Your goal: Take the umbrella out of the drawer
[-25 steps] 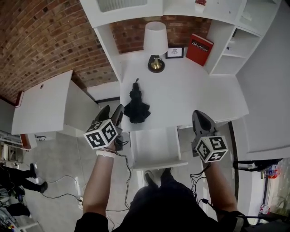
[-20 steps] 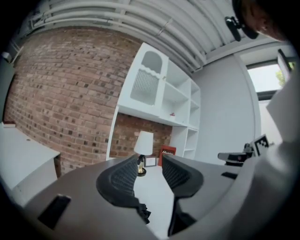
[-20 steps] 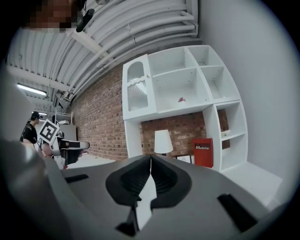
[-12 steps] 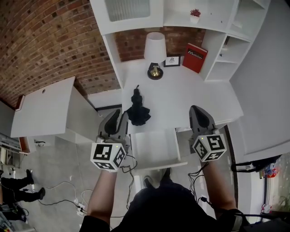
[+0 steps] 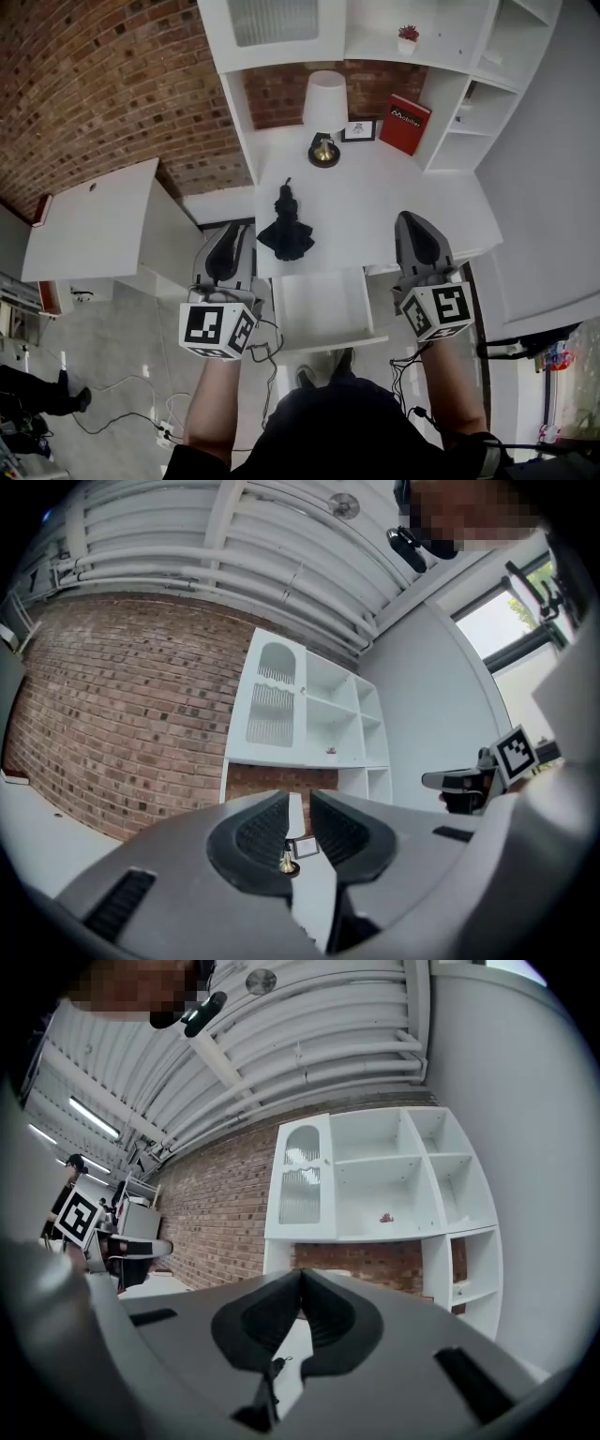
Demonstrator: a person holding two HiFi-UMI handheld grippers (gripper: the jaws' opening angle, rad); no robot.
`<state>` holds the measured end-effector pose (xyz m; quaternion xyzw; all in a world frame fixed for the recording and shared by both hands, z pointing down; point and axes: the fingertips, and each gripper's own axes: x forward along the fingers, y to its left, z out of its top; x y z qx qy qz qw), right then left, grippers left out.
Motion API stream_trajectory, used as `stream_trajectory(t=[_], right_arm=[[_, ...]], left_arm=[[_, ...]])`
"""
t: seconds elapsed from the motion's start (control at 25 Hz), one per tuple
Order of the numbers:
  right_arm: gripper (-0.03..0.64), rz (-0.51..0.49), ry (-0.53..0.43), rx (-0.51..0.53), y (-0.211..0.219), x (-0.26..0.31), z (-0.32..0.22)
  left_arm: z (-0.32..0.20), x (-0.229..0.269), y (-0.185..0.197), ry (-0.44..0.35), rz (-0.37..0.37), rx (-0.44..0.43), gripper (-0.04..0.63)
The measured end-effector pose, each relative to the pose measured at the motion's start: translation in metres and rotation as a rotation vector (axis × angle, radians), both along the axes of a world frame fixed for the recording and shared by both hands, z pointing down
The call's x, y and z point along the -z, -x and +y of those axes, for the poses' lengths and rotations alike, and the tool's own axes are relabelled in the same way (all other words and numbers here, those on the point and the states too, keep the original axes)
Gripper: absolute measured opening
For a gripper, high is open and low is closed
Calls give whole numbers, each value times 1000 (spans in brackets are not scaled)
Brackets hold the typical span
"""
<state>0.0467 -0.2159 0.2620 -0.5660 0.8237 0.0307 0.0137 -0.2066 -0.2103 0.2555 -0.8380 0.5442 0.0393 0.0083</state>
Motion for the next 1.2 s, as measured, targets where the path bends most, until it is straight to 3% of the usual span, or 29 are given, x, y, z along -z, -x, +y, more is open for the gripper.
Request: stream_trajectory(t=[0.44,1.2], right_arm=[[0,34,-66,4,4,17,1],[0,55,-66,15,12,18,-7]], left_arm=[[-3,32,8,-78,17,15,67],[-9,37,11,-86,20,7,66]])
